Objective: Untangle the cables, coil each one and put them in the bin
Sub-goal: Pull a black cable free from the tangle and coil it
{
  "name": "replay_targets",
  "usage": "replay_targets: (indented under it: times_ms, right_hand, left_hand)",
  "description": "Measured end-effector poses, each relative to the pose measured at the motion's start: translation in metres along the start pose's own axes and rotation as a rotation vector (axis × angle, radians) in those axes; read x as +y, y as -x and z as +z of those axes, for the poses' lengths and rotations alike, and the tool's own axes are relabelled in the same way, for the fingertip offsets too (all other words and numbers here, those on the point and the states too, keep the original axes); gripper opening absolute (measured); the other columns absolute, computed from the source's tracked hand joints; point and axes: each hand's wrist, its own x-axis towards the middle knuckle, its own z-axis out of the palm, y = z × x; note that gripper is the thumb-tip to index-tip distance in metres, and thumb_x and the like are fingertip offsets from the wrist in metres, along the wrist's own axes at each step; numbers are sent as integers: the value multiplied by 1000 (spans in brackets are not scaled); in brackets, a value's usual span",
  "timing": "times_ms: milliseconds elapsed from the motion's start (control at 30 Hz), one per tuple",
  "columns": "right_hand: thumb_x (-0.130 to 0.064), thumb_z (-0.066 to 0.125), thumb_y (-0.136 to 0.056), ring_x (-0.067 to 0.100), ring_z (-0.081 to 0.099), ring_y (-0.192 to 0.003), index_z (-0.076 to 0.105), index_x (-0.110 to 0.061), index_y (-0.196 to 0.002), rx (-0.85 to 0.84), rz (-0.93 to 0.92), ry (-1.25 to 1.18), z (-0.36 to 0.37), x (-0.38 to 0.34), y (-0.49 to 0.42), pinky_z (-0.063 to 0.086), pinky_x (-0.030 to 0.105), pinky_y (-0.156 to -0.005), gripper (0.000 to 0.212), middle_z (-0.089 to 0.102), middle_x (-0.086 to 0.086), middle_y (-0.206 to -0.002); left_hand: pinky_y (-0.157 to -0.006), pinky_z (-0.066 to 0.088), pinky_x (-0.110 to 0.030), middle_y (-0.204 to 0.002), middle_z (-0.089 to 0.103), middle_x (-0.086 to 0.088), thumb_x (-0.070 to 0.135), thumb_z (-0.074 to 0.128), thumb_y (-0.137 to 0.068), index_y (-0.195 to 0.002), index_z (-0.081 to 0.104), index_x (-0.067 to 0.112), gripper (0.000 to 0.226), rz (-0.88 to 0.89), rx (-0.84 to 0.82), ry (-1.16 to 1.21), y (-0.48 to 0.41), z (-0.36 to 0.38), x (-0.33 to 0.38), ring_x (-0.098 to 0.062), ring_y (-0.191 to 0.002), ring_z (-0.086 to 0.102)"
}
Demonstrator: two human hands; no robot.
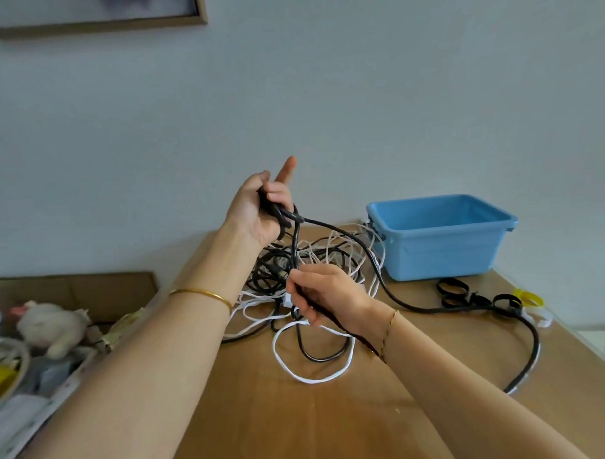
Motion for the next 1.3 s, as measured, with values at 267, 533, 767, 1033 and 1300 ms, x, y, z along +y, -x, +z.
replay_targets:
  times_ms: [267,533,767,1033,1300]
  right_hand:
    - [-23,38,-99,9,32,-38,52,-12,-75,-77,158,-388,6,5,-6,25,17,-33,30,41,0,-55]
    - [-25,34,-99,3,27,-32,48,-14,-76,-252,268,-536,52,-5,-9,18,14,-28,29,38,-4,-50]
    - [-33,29,-103,3,23,-30,53,-13,-79,-217,301,-424,82,-14,-12,16,15,-28,39,34,-6,-48]
    - [-19,49,-97,7,26,-36,59,-6,-95,-166,222,145,77,-40,0,25,18,-34,17,37,-1,-56]
    - [-16,57,-94,11,44,-32,53,-2,-70,-182,163,643,54,-80,-2,44,22,-43,27,49,1,-42]
  left_hand:
    - [-25,32,-18,-58,64,-13,6,43,-81,-129,35,-17,53,-107,-79,67,16,4,19,-9,-25,43]
    - [-29,32,-15,-72,58,-5,4,39,-83,-105,48,-11,28,90,33,120,26,-13,32,-7,-26,39]
    - [-32,33,-15,-61,62,-14,9,34,-98,-81,41,6,19,315,229,-6,32,-24,47,-8,-29,39]
    - [-37,34,-15,-45,51,-5,20,42,-102,-81,38,8,25,444,433,-402,27,-37,55,-12,-31,40]
    - [-48,39,-24,-37,50,-2,30,38,-102,-59,51,2,53,355,428,-1320,33,-51,55,-17,-33,45]
